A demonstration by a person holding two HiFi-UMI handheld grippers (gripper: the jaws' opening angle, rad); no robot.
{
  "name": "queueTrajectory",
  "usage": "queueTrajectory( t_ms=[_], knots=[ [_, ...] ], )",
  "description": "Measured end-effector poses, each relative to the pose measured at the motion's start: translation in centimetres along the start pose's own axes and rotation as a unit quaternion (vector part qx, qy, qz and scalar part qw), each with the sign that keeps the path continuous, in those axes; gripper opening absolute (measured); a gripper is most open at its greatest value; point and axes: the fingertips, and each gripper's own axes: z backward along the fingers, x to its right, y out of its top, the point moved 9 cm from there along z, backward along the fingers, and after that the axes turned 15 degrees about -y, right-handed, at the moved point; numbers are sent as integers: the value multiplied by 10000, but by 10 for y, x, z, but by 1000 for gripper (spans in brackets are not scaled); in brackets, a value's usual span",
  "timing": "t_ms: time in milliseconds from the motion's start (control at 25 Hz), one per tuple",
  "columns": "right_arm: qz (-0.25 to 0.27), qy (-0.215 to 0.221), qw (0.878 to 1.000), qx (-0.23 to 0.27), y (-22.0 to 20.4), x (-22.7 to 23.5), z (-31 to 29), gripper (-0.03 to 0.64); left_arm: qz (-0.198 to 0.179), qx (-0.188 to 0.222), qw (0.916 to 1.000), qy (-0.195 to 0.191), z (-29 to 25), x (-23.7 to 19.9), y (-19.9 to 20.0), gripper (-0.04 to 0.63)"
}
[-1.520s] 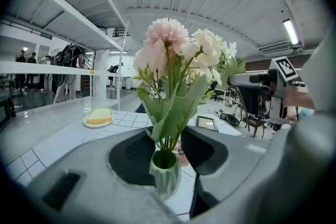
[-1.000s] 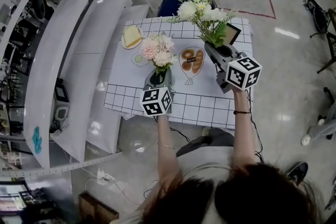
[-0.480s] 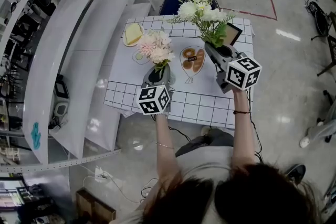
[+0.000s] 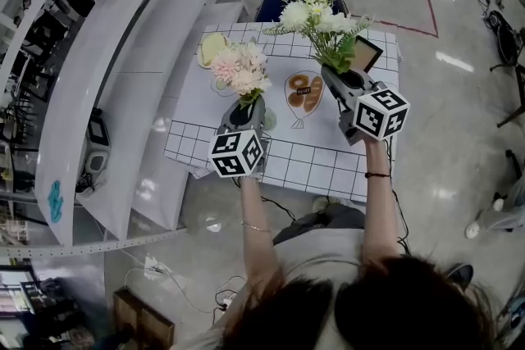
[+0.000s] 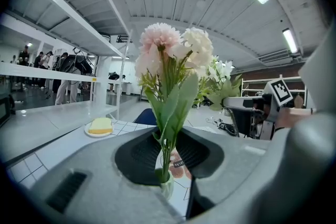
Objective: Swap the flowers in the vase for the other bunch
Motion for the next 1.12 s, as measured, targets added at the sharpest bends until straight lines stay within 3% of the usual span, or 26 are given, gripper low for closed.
queueTrajectory(
  t_ms=[1120],
  knots=[
    [63, 351, 9994, -6, 7, -5, -3, 54, -73, 626, 9973, 385, 25, 12, 31, 94]
  ],
)
